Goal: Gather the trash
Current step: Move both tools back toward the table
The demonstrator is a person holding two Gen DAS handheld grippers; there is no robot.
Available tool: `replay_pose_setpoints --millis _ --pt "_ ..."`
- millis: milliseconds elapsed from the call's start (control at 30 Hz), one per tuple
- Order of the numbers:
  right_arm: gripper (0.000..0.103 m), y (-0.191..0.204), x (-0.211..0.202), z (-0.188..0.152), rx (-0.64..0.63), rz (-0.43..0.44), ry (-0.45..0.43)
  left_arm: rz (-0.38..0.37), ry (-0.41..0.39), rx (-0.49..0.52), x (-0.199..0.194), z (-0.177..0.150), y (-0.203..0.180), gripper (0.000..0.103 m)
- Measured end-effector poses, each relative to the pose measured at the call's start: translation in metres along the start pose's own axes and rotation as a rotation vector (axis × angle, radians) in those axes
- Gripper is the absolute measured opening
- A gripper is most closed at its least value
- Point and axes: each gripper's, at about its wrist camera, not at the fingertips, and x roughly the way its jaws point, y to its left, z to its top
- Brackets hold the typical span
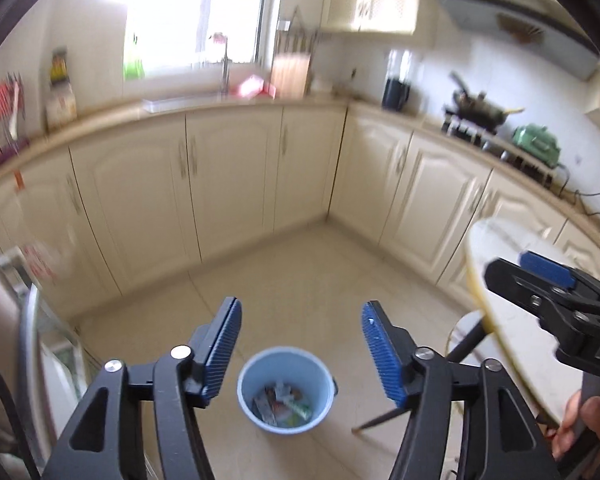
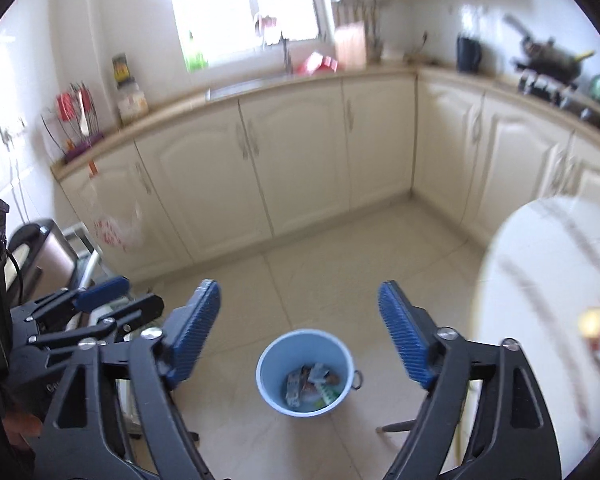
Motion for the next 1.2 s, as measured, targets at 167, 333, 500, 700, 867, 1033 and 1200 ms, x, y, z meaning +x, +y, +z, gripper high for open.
replay_pose_setpoints --millis 167,333,500,700,867,1033,1200 --pt "0.103 -0.004 -0.109 0.001 0.014 -0.068 -0.120 -0.037 -0.127 0.025 -0.074 -0.006 -0.055 0.078" --pt "0.103 -0.003 -0.206 -0.008 0.021 -0.146 -0.232 -0.055 -0.244 0.069 -0.142 -0.020 -0.101 0.087" --pt "0.103 -0.002 -0.284 -0.023 0.038 -0.207 -0.309 -0.051 -0.341 0.099 -0.195 -0.049 -0.137 0.096" --pt "0.103 0.001 -0.354 -0.038 0.040 -0.276 -0.379 -0.078 -0.425 0.125 -0.242 -0.123 -0.162 0.102" --pt "0.103 0.008 -0.402 -0.048 0.039 -0.319 -0.449 -0.100 -0.471 0.135 -0.282 -0.164 -0.160 0.102" --pt "0.103 0.009 -0.434 -0.055 0.040 -0.366 -0.492 -0.118 -0.502 0.154 -0.309 -0.196 -0.156 0.102" --pt "0.103 0.007 -0.447 -0.060 0.040 -0.393 -0.508 -0.130 -0.513 0.167 -0.322 -0.211 -0.153 0.102"
